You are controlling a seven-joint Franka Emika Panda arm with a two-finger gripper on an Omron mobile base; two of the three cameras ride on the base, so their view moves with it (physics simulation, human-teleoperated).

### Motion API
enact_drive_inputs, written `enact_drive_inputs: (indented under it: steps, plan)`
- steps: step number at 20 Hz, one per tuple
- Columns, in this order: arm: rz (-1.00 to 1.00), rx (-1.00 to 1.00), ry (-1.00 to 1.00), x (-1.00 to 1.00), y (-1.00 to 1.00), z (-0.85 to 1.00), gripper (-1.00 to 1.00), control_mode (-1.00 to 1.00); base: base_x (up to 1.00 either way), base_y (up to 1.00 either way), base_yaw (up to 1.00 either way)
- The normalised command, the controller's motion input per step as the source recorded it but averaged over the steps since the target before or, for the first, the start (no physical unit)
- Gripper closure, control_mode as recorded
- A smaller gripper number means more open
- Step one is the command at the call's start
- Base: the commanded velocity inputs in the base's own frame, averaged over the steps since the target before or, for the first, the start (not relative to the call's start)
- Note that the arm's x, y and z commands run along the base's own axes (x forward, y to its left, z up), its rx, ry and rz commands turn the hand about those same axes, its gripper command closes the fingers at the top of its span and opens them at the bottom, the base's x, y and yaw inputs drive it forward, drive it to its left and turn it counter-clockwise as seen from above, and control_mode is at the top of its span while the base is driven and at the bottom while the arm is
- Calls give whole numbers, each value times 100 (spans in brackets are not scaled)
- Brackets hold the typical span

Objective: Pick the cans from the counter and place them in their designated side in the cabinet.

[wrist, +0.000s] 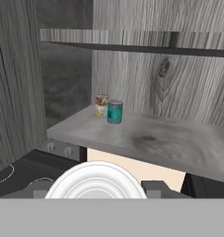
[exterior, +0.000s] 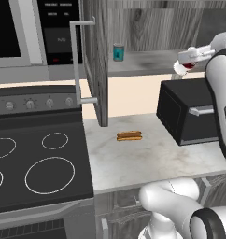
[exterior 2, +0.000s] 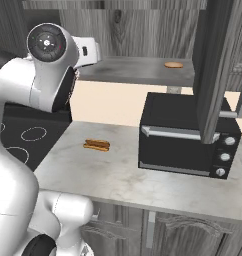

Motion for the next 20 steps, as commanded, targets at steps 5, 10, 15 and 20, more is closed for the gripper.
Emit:
enact_drive_inputs:
  steps: [5,10,15,20]
  plan:
    - [1,1,0,14,3,0,100,-100,0,0,0]
    - [0,0,0,14,4,0,100,-100,0,0,0]
    - [0,0,0,16,5,0,100,-100,0,0,0]
    - [0,0,0,16,7,-1,100,-100,0,0,0]
